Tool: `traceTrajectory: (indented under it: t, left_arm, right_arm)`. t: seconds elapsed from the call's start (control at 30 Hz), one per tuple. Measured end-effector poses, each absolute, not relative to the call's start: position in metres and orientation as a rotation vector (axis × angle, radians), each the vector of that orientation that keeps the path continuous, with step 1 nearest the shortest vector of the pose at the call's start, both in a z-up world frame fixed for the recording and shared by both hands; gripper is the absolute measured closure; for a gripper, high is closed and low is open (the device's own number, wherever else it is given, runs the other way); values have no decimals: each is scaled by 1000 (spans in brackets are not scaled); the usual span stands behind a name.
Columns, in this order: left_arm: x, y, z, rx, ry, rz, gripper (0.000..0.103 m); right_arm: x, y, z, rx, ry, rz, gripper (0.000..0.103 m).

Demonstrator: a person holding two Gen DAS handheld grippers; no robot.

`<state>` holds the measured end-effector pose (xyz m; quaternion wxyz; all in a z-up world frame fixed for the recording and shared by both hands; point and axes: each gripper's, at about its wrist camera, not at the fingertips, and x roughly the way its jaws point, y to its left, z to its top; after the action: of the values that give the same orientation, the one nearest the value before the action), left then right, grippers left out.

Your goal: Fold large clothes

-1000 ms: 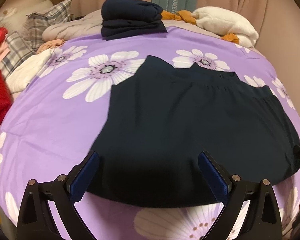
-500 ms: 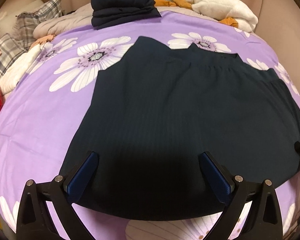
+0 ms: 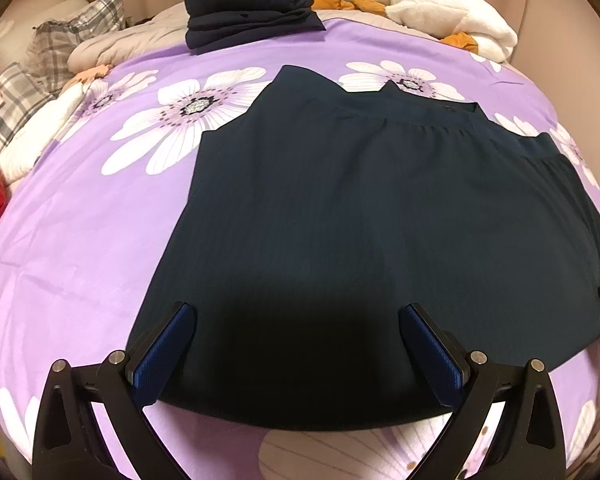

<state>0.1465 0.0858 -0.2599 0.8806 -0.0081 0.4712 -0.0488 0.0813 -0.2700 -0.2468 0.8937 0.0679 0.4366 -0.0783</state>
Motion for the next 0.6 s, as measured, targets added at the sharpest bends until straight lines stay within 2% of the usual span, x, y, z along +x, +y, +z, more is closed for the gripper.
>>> traceTrajectory:
  t: [0.3,0.6]
  left_arm:
    - [132,93,-246,-4,976,-63,1]
    - [105,89,-198,15,896,-32,1]
  right_arm:
    - [66,-286,-239,175,914,-226,17]
    - [40,-293,-207,192,907,-279,14]
